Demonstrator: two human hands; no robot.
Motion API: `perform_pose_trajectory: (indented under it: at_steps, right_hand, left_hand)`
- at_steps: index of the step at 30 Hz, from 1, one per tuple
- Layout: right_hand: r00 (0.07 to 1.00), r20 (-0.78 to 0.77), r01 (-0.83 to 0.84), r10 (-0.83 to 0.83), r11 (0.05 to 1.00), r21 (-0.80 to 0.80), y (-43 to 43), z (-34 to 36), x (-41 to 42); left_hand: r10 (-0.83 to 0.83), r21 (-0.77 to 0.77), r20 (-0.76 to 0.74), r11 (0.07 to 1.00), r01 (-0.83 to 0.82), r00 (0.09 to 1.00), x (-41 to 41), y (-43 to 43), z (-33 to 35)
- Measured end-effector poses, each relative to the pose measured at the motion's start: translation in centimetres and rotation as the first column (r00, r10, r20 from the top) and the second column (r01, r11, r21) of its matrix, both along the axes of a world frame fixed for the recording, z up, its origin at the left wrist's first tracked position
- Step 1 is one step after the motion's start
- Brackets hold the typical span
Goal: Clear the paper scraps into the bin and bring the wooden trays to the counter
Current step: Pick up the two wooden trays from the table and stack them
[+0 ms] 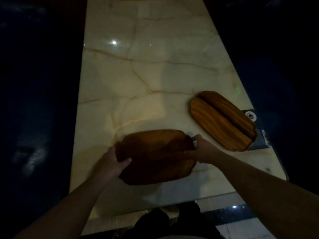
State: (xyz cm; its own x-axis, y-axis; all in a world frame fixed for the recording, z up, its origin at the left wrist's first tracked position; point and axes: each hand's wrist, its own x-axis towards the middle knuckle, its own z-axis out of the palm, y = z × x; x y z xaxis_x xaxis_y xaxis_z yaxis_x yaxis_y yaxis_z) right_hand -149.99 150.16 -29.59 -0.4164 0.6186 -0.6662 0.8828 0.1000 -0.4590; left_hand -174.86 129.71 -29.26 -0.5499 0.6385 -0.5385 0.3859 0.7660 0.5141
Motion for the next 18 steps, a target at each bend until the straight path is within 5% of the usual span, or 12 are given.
perform_pose_trajectory:
  at_steps: [5,12,18]
  right_hand:
    - [0.987,-0.068,0.130,-0.142,0.979,-0.156,1.6,0.5,1.2]
    - [0.921,-0.301,0.192,-0.246,0.961,-0.198,5.3,1.9,7.0]
    - [0.868,-0.328,0.313,-0.373,0.923,-0.222,7.9,2.5,12.8]
  left_hand:
    - [0.101,0.066,0.098,0.992,-0.108,0.990,0.9,0.7,1.0]
    - [0.104,0.228,0.082,0.966,-0.120,0.991,4.5,6.0,3.7]
    - [0.117,0.261,0.069,0.956,-0.131,0.991,6.3,12.8,4.6]
